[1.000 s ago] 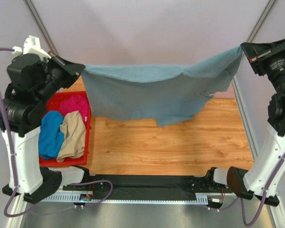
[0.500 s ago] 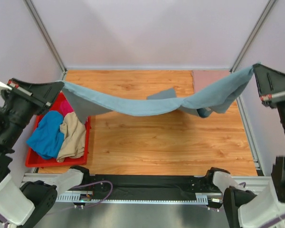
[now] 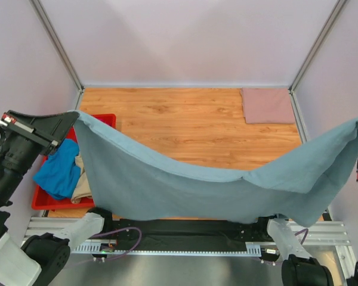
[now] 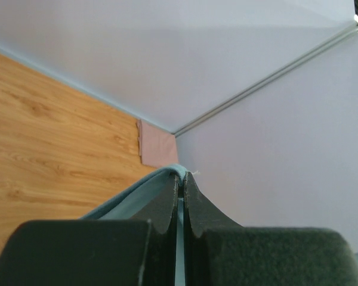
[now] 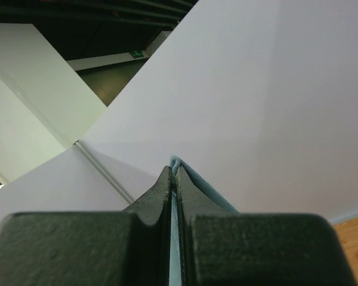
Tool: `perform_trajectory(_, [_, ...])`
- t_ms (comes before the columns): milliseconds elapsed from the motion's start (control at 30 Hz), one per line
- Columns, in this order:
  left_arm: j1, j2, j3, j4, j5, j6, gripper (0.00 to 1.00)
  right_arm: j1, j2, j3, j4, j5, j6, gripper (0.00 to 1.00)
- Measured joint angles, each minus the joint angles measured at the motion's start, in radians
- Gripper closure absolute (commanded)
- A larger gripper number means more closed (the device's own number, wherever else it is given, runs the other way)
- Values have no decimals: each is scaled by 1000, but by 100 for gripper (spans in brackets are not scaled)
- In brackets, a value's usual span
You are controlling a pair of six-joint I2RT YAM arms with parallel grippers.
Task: Fold and stack the t-shirts
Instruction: Flatten the tshirt out
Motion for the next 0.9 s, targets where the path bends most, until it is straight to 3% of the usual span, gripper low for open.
perform_trajectory(133, [0, 17, -85, 94, -37, 14, 100, 18, 2, -168, 127, 55, -33, 100])
perform_trajectory(233, [0, 23, -261, 216, -113, 59, 100, 18, 48, -311, 262, 41, -60, 100])
perform_trajectory(333, [15, 75, -462, 362, -200, 111, 100, 19, 185, -420, 416, -26, -72, 100])
perform_trajectory(467, [90, 270, -599, 514, -208, 117, 100, 25, 483, -470, 568, -145, -85, 100])
perform_trajectory(733, [208, 772, -610, 711, -112, 121, 100, 61, 974, -573, 755, -313, -95, 100])
perform_trajectory(900, [285, 931, -574, 800, -8, 122, 100, 100, 1145, -525, 889, -394, -64, 100])
